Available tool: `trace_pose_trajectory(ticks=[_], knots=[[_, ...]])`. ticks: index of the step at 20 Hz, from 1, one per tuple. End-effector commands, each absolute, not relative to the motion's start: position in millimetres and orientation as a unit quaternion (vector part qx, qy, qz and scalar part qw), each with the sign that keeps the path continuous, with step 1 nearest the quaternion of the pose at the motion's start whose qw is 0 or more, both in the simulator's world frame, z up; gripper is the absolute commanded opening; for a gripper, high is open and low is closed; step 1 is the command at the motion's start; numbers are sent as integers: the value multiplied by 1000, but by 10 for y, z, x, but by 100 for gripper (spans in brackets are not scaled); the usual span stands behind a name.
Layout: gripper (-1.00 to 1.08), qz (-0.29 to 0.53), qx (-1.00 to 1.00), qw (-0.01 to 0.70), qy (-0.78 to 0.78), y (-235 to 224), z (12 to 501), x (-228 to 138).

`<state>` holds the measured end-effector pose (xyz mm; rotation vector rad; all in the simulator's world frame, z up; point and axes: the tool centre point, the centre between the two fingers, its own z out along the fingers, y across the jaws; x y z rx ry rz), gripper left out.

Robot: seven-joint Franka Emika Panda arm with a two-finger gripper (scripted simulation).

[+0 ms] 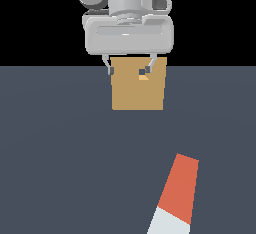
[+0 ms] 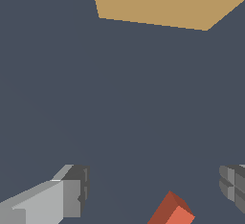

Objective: Insert the peg into the horizontal hole in a box.

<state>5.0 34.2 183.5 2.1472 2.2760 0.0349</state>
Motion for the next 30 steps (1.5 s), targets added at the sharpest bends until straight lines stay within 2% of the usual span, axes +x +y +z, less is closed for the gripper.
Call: trace_pose_trajectory(ticks=[1, 6, 11, 18, 24, 30], knots=[[100, 11, 686, 6, 727, 342, 1835, 50], [100, 11, 695, 6, 719, 238, 1789, 90], [100, 9, 720, 6, 693, -87, 1649, 198], [100, 5, 784, 5, 621, -971, 1281, 365], [100, 2, 836, 3, 548, -1807, 942, 362], [100, 0, 866, 1, 501, -2311, 736, 281]])
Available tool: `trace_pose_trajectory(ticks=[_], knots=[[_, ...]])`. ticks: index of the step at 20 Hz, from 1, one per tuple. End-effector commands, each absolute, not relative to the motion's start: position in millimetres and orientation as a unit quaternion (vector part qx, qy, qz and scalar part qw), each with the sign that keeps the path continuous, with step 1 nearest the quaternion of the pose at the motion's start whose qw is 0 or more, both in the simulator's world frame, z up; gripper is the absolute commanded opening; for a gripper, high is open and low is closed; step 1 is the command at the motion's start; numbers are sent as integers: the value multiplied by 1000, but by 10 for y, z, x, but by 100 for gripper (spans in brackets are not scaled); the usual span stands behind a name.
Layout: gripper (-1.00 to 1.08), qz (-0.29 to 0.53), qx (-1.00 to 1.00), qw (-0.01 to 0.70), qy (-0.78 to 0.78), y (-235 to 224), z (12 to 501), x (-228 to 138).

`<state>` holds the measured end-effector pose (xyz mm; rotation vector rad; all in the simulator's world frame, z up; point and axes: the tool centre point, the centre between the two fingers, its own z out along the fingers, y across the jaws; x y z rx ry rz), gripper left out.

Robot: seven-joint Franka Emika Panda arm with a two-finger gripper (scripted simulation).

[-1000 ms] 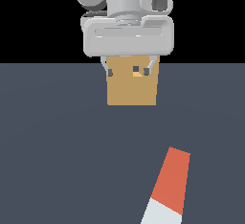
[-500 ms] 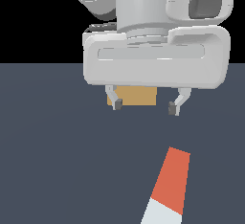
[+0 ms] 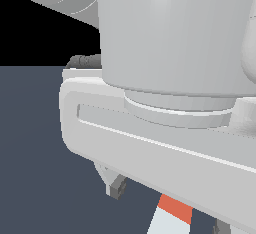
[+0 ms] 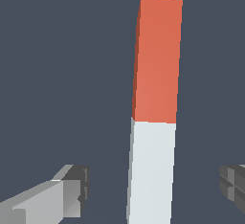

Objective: Insert the peg into the horizontal hole in a box.

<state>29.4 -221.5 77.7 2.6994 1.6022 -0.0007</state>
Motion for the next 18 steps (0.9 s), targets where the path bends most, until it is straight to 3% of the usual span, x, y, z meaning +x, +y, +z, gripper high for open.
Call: trace_pose_trajectory(ticks=[1, 10, 18], knots=[[100, 0, 868, 1, 496, -2359, 717, 270], [100, -1, 873, 0, 488, -2438, 650, 241], [100, 0, 873, 0, 488, -2434, 286, 232]])
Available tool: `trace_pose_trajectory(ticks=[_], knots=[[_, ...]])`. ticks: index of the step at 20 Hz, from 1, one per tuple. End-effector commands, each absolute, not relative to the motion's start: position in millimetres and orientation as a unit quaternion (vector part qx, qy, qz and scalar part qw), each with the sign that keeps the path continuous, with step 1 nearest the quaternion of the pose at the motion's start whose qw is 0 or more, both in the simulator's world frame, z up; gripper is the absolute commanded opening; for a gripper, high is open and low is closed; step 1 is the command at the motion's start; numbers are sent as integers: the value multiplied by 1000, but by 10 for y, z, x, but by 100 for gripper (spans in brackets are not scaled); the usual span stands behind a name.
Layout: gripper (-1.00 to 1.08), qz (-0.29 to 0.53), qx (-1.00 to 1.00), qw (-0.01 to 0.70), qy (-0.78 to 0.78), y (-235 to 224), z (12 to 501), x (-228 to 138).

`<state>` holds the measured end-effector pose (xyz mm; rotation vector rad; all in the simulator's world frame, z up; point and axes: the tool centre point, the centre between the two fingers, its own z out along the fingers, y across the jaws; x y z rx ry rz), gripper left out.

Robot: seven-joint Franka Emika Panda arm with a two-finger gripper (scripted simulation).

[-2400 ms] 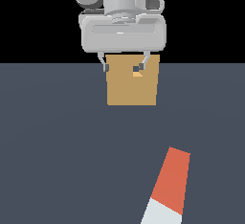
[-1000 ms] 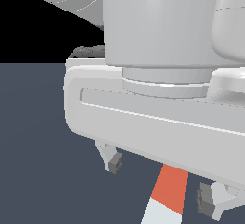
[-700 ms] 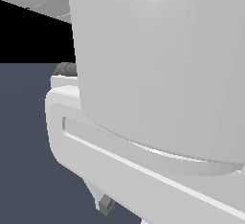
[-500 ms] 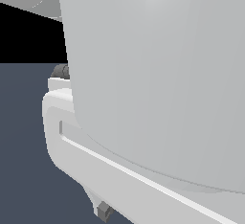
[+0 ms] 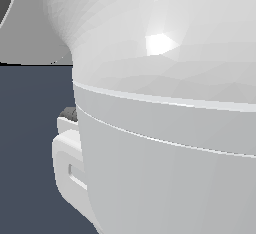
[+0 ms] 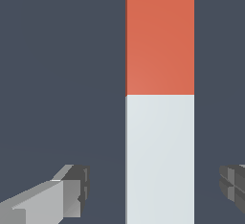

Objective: Insert the peg into the horizontal hole in a box.

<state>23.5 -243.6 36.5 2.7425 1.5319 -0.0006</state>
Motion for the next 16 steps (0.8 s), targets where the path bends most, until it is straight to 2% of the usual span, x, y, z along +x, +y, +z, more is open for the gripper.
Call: trace_pose_trajectory(ticks=[1, 7, 8, 16], knots=[[100, 0, 873, 0, 488, -2433, 247, 232], [100, 0, 873, 0, 487, -2442, 182, 244], [-100, 0, 873, 0, 487, -2442, 182, 244], [-100, 0, 873, 0, 487, -2442, 182, 244]])
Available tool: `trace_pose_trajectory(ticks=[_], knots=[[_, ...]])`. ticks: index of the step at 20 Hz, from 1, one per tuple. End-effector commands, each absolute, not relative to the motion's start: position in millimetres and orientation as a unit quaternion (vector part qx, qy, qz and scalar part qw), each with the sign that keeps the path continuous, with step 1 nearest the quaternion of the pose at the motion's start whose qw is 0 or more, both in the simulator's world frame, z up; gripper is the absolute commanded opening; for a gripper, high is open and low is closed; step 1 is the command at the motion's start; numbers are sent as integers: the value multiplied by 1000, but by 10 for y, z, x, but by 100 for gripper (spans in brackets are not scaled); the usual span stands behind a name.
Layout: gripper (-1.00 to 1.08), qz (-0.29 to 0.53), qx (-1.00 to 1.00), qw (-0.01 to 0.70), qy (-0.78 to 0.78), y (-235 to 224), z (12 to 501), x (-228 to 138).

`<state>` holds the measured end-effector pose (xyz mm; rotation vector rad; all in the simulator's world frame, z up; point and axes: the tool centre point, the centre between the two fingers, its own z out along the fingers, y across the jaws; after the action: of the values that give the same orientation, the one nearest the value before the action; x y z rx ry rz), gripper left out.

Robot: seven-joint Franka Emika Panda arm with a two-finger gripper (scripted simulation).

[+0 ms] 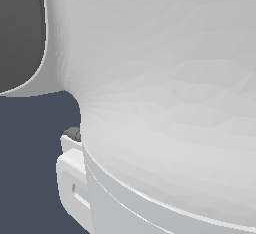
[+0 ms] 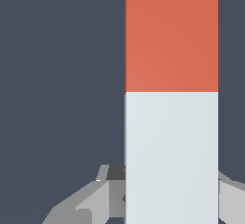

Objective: Insert the peg into the horizontal hole in a box.

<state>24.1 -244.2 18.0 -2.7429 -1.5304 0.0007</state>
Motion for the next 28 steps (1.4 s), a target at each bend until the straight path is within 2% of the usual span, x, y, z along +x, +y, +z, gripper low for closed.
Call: trace_pose_trajectory(ticks=[1, 7, 12, 23, 28], knots=[[-100, 0, -873, 0, -487, -2442, 182, 244], [-100, 0, -868, 0, -497, -2307, 241, 290], [-100, 0, -850, 0, -527, -1899, 429, 418], [-100, 1, -767, -1, -642, -141, 1205, 647], [-100, 1, -737, -1, -676, 432, 1455, 617]])
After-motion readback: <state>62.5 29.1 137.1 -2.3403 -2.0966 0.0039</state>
